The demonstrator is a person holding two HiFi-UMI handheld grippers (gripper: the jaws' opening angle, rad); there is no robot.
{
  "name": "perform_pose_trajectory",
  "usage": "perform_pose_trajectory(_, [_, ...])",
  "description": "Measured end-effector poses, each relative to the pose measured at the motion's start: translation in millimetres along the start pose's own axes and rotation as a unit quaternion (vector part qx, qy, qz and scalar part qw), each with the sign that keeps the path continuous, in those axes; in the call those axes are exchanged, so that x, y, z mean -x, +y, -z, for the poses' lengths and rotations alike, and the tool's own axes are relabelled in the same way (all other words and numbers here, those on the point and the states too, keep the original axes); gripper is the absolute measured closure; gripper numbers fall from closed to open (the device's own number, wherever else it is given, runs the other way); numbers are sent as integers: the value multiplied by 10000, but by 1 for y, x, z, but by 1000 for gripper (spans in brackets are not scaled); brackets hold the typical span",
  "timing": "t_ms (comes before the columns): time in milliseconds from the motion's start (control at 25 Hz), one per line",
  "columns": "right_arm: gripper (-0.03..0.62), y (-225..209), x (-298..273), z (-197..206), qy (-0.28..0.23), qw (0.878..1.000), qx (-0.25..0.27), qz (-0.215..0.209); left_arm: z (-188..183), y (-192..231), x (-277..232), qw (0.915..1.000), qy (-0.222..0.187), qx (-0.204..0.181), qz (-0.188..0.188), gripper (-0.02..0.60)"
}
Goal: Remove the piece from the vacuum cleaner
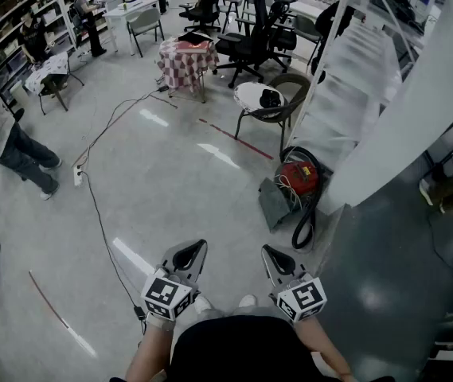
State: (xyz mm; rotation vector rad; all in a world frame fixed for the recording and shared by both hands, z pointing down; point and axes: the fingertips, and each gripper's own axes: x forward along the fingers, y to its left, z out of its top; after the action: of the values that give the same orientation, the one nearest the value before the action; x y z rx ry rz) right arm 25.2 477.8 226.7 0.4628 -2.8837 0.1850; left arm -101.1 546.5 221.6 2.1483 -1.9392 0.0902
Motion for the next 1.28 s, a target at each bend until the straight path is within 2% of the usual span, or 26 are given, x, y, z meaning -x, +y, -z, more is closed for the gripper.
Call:
perform_pose_trajectory(520, [566,-69,29,1,-309,9988,-365,135,0,-49,-77,9988,146,-300,356,565])
perform_pose_trajectory(880, [565,-121,39,19,-233,9975,-621,234,7,-68,-120,9984,382,-256,325,565])
perform_pose_trajectory(1080, [566,-146,15,21,-137,9966,-755,314,8,-49,-143,9981,482,-191,337,565])
perform_pose_trajectory(1280, [566,-167,-46,15,-37,9969,-691,365,6,9,-178,9982,457,-137,366,565])
